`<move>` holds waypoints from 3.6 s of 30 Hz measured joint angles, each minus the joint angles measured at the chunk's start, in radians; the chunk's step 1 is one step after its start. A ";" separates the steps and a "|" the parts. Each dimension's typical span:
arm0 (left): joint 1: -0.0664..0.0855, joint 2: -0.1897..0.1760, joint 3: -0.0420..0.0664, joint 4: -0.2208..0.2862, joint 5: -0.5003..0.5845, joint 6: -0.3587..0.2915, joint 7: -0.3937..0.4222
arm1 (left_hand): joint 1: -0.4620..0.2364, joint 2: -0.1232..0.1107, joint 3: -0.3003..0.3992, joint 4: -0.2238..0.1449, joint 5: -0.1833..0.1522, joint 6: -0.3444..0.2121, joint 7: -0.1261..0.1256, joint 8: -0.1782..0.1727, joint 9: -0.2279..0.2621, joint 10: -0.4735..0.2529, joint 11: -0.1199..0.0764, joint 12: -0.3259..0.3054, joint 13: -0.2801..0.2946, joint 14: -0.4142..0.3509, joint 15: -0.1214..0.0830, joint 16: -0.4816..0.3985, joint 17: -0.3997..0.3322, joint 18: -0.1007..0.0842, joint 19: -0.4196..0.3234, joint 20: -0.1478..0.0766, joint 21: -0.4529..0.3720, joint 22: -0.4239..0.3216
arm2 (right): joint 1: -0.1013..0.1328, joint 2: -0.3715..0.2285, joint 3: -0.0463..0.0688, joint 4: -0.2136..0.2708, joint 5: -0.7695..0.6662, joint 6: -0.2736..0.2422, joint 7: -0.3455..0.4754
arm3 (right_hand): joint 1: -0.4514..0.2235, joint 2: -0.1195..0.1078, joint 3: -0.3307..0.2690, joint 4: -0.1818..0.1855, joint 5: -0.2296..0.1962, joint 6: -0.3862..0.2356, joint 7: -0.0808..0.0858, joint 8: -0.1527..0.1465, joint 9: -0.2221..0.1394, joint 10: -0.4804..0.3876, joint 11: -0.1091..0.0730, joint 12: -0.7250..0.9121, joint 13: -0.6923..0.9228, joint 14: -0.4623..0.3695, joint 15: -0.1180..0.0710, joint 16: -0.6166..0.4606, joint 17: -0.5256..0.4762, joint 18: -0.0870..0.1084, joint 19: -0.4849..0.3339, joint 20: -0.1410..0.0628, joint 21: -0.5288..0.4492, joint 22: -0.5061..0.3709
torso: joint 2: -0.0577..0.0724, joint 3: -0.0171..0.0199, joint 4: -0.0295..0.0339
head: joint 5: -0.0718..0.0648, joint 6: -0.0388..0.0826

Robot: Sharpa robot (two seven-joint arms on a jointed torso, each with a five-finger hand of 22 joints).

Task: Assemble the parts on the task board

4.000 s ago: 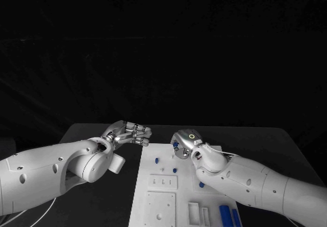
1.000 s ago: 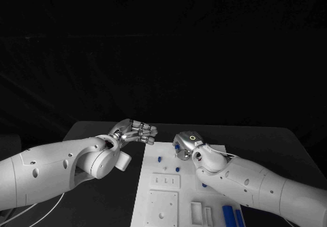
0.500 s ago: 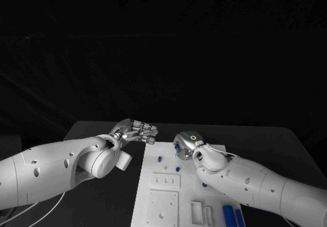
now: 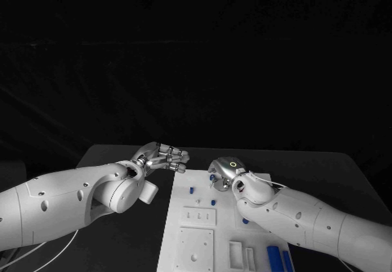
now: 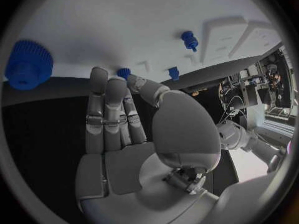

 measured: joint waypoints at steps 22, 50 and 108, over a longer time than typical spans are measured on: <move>0.000 -0.022 0.000 -0.017 0.000 0.000 -0.001 | 0.000 0.000 -0.004 -0.004 0.000 0.000 0.000 0.000 0.000 0.000 0.000 0.000 0.000 0.000 0.000 0.000 0.000 0.000 0.000 0.000 0.000 -0.002 | 0.004 -0.214 0.098 0.175 0.154 -0.048 0.040 | -0.031 -0.031 -0.217 0.080 0.075 0.003 -0.018 0.000 0.002 0.218 -0.063 0.000 0.014 0.003 -0.039 -0.025 -0.002 -0.026 0.005 -0.038 -0.076 -0.080 | -0.007 0.0099 -0.0224 | -0.004 0.007; 0.000 -0.011 -0.001 -0.042 0.000 0.009 0.001 | 0.000 0.000 -0.004 -0.004 0.000 0.000 0.000 0.000 0.000 0.000 0.000 0.000 0.000 0.000 0.000 0.000 0.000 0.000 0.000 0.000 0.000 -0.001 | -0.010 -0.236 0.138 0.081 0.256 0.220 0.108 | 0.044 0.028 -0.568 0.116 0.165 -0.222 -0.013 0.000 -0.003 0.179 -0.093 1.015 1.121 0.014 -0.056 0.225 0.603 -0.069 0.004 -0.058 0.264 0.178 | -0.011 0.0276 -0.0430 | -0.035 0.003; 0.000 -0.004 -0.001 -0.049 -0.001 0.026 -0.003 | 0.000 0.000 -0.004 -0.004 0.000 0.000 0.000 0.000 0.000 0.000 0.000 0.000 0.000 0.000 0.000 0.000 0.000 0.000 0.000 0.000 0.000 -0.003 | -0.015 -0.177 0.126 0.006 0.237 0.237 0.127 | -0.014 0.050 -0.440 0.064 0.349 -0.044 -0.026 -0.003 -0.001 0.193 -0.093 1.032 1.151 0.019 -0.055 0.248 0.629 -0.070 0.004 -0.058 0.325 0.177 | -0.007 0.0306 -0.0407 | -0.027 -0.022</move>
